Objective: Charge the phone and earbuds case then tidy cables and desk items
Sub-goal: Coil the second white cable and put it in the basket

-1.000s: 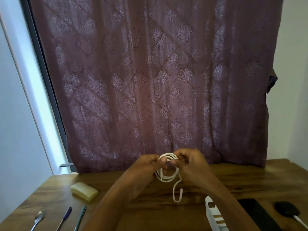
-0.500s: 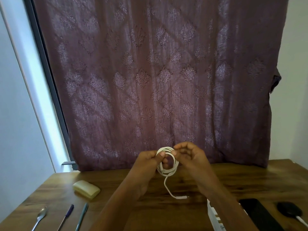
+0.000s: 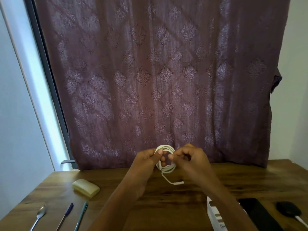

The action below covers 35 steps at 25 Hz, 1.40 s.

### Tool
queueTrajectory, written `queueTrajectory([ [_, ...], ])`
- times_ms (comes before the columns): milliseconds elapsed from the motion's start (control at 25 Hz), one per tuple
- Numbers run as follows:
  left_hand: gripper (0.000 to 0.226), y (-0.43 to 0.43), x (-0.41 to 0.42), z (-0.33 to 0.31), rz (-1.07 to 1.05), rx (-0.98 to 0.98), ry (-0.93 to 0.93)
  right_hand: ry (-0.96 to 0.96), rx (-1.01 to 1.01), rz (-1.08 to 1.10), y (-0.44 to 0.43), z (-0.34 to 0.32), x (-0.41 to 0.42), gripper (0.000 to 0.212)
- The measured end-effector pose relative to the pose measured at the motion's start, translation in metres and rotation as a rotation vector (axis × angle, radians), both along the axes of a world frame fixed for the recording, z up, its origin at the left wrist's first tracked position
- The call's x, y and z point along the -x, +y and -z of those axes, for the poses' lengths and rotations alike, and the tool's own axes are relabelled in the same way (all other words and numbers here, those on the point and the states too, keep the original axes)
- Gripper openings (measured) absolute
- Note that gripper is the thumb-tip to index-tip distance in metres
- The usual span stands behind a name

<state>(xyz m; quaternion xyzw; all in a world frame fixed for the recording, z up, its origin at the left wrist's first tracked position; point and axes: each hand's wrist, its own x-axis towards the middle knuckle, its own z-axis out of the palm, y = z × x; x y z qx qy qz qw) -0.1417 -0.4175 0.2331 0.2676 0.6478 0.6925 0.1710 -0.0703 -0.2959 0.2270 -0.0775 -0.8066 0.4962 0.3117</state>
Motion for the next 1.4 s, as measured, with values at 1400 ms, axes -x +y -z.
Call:
queueTrajectory([
  [1400, 0.020, 0.016, 0.004, 0.021, -0.304, -0.371, -0.222, 0.360, 0.881, -0.010, -0.011, 0.006, -0.002, 0.030],
])
